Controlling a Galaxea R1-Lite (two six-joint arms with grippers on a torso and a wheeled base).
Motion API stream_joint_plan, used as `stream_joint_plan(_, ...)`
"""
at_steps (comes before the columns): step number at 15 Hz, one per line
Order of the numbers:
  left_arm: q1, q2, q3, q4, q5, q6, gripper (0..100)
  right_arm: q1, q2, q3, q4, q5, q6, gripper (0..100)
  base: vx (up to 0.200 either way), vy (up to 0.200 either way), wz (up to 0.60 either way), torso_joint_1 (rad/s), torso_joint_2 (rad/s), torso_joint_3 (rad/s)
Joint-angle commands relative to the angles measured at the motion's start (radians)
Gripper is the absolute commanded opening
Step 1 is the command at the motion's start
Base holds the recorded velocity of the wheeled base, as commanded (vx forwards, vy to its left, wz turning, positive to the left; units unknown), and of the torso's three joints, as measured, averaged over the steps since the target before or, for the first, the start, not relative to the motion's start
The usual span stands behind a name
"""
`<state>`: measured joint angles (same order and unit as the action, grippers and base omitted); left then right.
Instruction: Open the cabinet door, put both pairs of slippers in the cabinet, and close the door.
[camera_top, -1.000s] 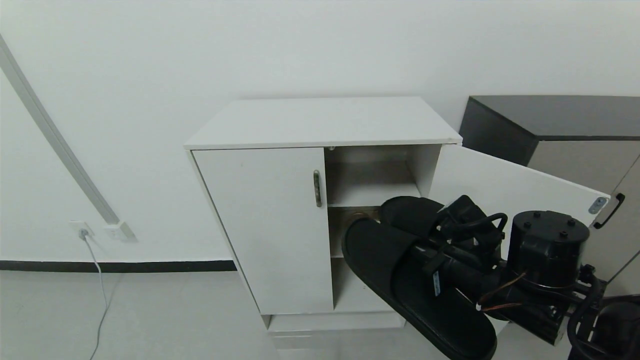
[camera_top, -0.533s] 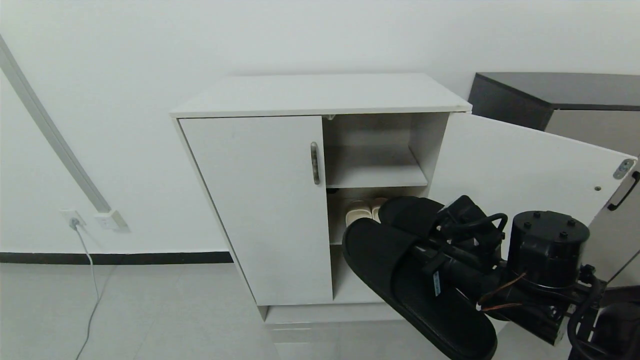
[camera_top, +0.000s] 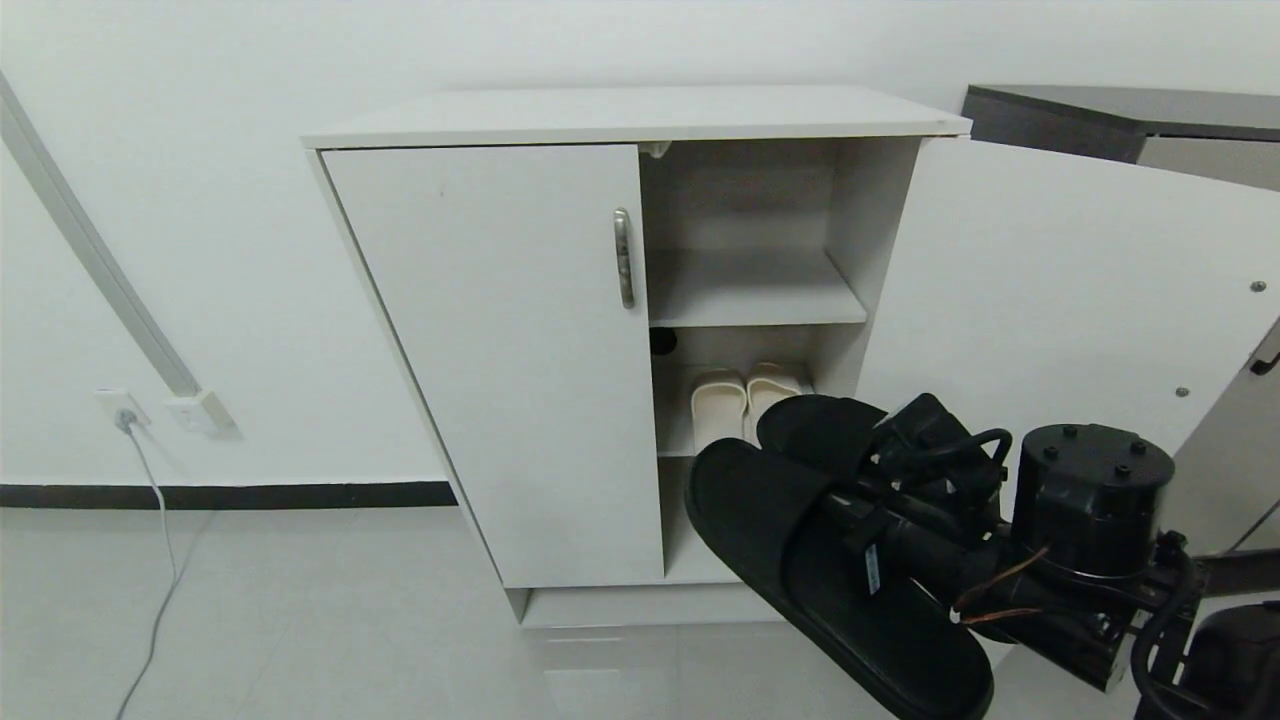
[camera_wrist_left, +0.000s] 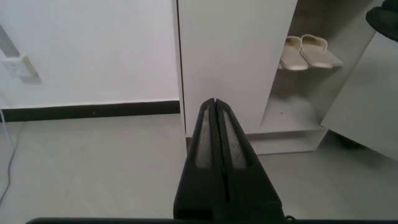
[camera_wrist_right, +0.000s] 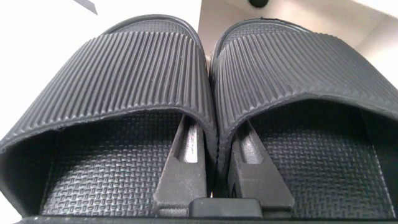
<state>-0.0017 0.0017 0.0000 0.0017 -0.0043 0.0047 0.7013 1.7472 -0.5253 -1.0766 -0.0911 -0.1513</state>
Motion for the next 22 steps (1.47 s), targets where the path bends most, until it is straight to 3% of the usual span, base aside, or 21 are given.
stream_joint_plan(1,0.000,0.000,-0.002,0.000,0.000,-0.003,0,0.000,0.003,0.001,0.000,0.001,-0.001,0,0.000,0.000,0.00,-0.012,0.44,0.417)
stream_joint_plan(13,0.000,0.000,0.000,0.000,-0.002,-0.003,0,0.021,0.005,-0.025,0.001,-0.019,-0.002,0,0.000,0.000,0.00,0.001,0.06,0.061)
stream_joint_plan(14,0.000,0.000,0.000,0.000,-0.002,-0.003,0,0.044,0.025,-0.045,0.006,-0.073,0.002,0,0.000,0.000,0.00,0.000,0.00,0.000)
stream_joint_plan(17,0.000,0.000,0.000,0.000,-0.002,-0.003,0,0.115,0.179,-0.239,0.020,-0.401,0.082,0,0.000,0.000,0.00,0.000,0.00,0.000)
stream_joint_plan(19,0.000,0.000,0.000,0.000,-0.002,-0.003,0,0.127,0.236,-0.338,0.076,-0.496,0.124,0,0.000,0.000,0.00,0.000,0.00,0.000)
stream_joint_plan(22,0.000,0.000,0.000,0.000,-0.003,-0.003,0,0.124,0.279,-0.571,0.365,-0.642,0.286,0,0.000,0.000,0.00,0.000,0.00,0.000)
